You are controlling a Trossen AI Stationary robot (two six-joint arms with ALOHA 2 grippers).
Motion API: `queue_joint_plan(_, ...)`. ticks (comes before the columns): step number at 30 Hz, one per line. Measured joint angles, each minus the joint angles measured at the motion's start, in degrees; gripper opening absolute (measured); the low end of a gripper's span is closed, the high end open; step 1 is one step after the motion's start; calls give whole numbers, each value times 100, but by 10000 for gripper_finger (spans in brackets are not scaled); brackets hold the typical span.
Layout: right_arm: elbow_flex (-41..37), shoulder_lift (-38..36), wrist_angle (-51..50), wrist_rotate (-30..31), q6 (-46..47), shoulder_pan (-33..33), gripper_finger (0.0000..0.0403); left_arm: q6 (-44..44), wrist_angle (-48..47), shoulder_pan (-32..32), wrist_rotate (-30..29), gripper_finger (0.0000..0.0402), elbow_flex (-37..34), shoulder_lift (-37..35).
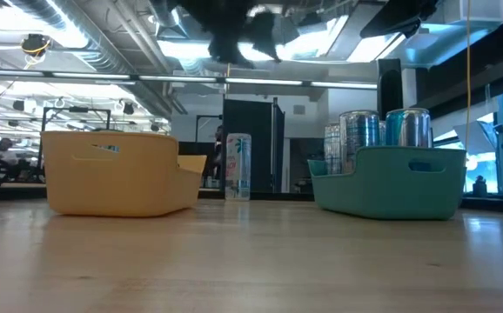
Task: Sort soda cans
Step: Put the top right white-pink soda can into the yellow bin
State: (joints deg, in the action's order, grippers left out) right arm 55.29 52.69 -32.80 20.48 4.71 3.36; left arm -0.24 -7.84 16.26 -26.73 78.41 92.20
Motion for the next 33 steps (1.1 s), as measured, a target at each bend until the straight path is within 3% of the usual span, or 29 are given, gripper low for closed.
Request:
queue_joint_plan(8,0,0,2,6,42,0,5,-1257,-319,1044,216,400,-4,90)
queue_joint_plan(11,0,0,-1,4,98,0,5,-1276,-426,1252,220,400,-4,105)
queue_joint_plan(24,0,2,-31,6,103,0,5,-1275,-416,1423,262,400,3,235)
queue_joint_plan(33,0,2,-33,6,101,0,5,-1625,-515,1511,537,400,0,729)
